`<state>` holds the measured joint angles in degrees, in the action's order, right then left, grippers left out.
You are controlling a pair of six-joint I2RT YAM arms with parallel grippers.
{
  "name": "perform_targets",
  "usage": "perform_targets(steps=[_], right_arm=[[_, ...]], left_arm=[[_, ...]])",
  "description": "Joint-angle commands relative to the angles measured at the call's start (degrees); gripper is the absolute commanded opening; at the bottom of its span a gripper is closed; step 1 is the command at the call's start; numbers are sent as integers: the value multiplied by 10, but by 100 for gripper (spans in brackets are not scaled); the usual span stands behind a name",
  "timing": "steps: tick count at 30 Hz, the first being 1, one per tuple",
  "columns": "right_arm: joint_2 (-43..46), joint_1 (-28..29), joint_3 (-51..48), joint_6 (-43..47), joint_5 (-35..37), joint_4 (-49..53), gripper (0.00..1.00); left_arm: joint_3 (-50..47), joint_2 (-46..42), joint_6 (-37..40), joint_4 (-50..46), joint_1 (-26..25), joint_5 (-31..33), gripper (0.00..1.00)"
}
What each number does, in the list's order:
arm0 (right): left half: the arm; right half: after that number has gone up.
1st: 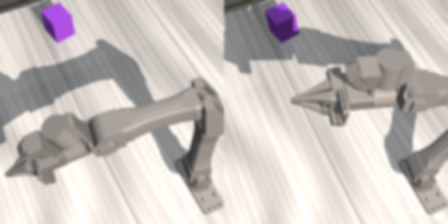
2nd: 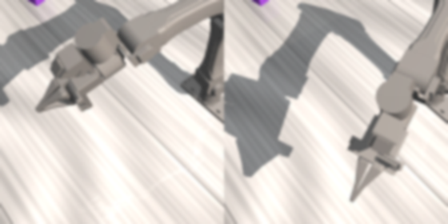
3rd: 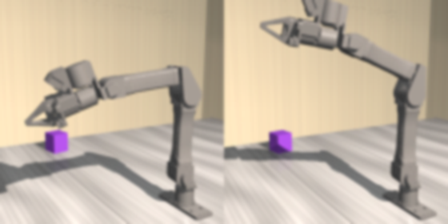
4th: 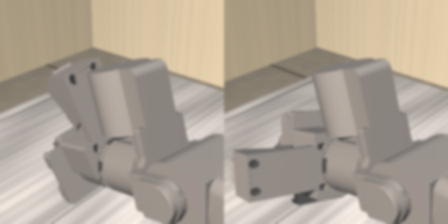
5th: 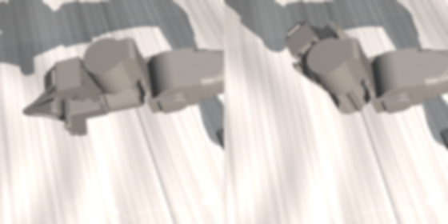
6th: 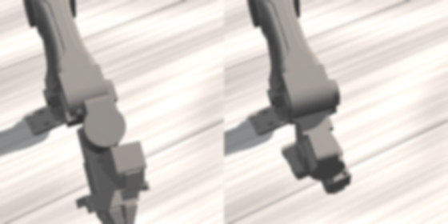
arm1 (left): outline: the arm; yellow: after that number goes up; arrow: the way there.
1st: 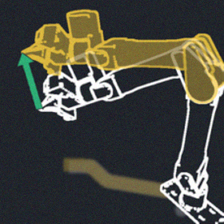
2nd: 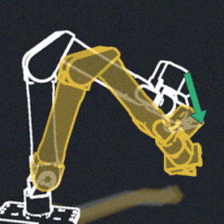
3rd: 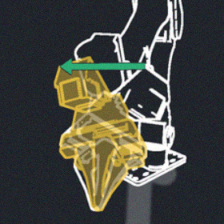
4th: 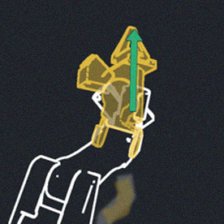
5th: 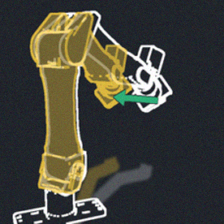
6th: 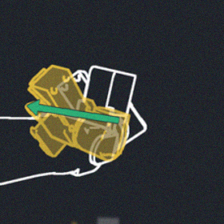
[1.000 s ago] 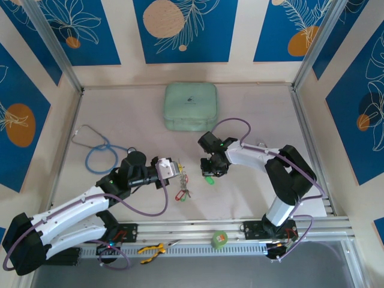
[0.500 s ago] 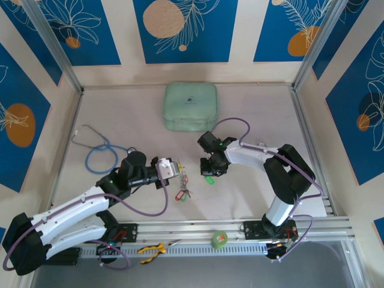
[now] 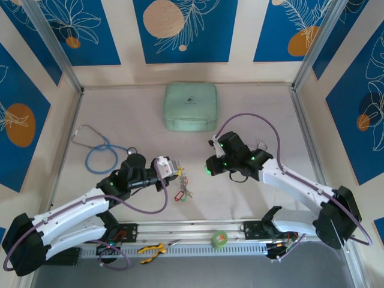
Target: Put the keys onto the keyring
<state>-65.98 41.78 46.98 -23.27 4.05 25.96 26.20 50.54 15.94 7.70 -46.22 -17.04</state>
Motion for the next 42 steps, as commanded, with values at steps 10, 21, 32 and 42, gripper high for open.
perform_targets(steps=[10, 21, 32, 42], right_arm=[[58, 76, -29, 134, -89, -148, 0], [22, 87, -30, 117, -111, -193, 0], [33, 90, -36, 115, -53, -184, 0], [52, 91, -45, 126, -89, -163, 0]], left_arm=[[9, 3, -39, 35, -5, -24, 0], [3, 14, -62, 54, -4, -33, 0], [5, 17, -69, 51, -4, -16, 0], [5, 24, -99, 50, -4, -1, 0]])
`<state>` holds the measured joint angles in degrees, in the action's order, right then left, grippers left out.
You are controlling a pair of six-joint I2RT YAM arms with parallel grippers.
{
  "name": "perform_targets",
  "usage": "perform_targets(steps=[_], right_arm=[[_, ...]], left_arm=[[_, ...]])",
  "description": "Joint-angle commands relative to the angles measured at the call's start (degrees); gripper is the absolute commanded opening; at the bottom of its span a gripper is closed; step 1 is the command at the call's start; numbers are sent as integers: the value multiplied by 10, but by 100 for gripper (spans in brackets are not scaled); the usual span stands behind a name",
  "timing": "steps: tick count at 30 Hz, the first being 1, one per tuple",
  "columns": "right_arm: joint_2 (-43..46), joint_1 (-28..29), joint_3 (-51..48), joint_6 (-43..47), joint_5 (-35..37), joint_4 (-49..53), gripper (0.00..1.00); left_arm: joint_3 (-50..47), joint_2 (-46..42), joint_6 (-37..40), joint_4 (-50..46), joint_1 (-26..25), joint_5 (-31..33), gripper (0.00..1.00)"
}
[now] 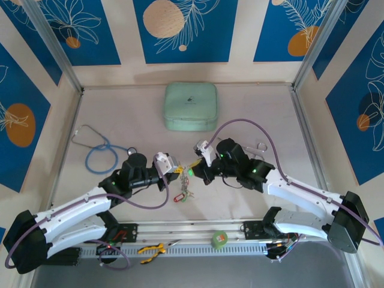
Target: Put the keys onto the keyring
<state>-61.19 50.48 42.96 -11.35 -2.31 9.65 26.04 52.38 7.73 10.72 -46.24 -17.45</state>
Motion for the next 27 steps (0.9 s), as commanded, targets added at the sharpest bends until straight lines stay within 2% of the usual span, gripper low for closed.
perform_targets(steps=[1, 14, 27], right_arm=[[0, 4, -4, 5, -31, -2, 0], [-38, 3, 6, -7, -49, -26, 0], [-42, -6, 9, -25, -4, -23, 0]], left_arm=[[6, 8, -17, 20, -4, 2, 0], [-4, 16, -21, 27, -4, -5, 0], [-6, 15, -17, 32, -4, -13, 0]])
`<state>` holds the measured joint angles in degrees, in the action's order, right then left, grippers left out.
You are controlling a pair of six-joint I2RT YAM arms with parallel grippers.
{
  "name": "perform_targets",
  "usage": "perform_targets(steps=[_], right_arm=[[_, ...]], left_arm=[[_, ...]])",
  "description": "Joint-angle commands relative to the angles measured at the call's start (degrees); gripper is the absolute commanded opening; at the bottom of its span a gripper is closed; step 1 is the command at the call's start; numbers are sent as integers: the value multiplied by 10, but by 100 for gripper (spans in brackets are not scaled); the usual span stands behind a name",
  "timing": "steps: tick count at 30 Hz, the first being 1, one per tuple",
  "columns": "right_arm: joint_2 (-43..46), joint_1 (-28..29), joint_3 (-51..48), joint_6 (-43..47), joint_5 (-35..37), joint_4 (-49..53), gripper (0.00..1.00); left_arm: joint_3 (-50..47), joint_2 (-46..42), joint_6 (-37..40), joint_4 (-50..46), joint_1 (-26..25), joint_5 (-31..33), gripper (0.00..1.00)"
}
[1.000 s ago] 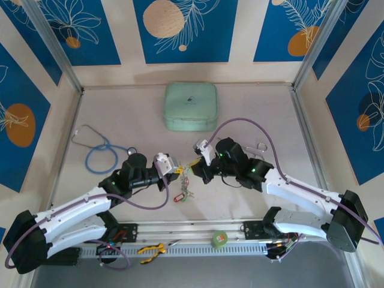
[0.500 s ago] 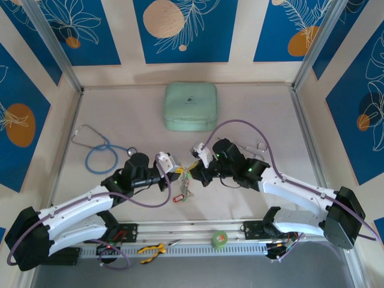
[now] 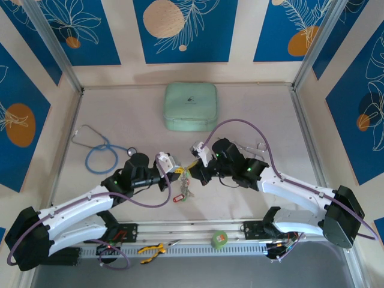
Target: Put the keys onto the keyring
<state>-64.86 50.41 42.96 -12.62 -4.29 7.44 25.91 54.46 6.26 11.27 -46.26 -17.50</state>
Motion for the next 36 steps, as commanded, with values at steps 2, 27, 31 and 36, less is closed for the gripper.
perform_targets(steps=[2, 27, 31, 36], right_arm=[[-7, -8, 11, -16, 22, 1, 0], [-2, -69, 40, -7, -8, 98, 46], [39, -79, 24, 72, -15, 81, 46], [89, -74, -28, 203, -114, 18, 45]], left_arm=[[-5, -6, -1, 26, -4, -14, 0], [-39, -18, 9, 104, -4, -22, 0], [-62, -20, 17, 167, -3, -34, 0], [-95, -22, 36, 250, -4, -43, 0]])
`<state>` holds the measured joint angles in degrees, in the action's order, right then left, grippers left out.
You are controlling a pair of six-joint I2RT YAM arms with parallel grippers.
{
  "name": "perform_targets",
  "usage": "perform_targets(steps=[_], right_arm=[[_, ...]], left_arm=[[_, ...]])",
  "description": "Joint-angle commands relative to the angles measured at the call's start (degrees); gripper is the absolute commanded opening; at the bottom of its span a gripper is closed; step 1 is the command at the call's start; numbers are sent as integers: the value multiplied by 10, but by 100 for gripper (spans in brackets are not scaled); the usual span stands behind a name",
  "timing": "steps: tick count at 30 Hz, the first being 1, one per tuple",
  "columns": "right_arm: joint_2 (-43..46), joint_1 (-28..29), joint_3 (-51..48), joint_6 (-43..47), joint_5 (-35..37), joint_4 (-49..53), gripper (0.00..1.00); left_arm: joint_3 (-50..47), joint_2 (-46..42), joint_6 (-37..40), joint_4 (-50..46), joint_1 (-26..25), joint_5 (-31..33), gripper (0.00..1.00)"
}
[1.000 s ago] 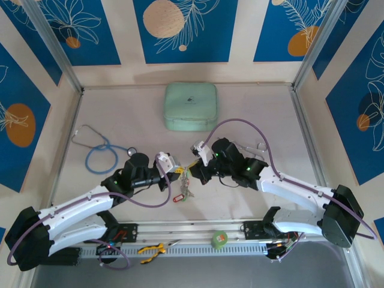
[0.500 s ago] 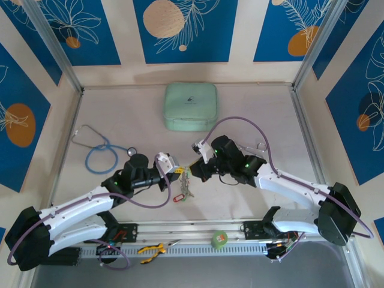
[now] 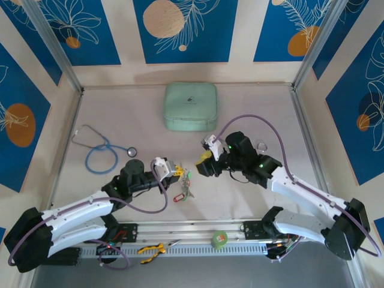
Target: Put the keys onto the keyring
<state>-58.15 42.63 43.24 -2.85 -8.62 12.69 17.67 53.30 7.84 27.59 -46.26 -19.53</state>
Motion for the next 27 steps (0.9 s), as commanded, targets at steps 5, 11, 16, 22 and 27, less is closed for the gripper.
perform_targets(steps=[5, 11, 16, 22, 27], right_arm=[[27, 8, -45, 111, -57, -48, 45], [-7, 18, -52, 61, -101, -69, 48], [-28, 28, -69, 57, -84, -119, 55], [-49, 25, -68, 50, -115, -142, 55], [-60, 25, -70, 52, -116, -157, 54]], left_arm=[[-25, -12, 42, 120, -4, -29, 0], [-31, -11, 42, 130, -4, -29, 0], [-31, -13, 40, 127, -4, -31, 0], [-32, -17, 42, 119, -4, -30, 0], [-33, -18, 43, 115, -4, -30, 0]])
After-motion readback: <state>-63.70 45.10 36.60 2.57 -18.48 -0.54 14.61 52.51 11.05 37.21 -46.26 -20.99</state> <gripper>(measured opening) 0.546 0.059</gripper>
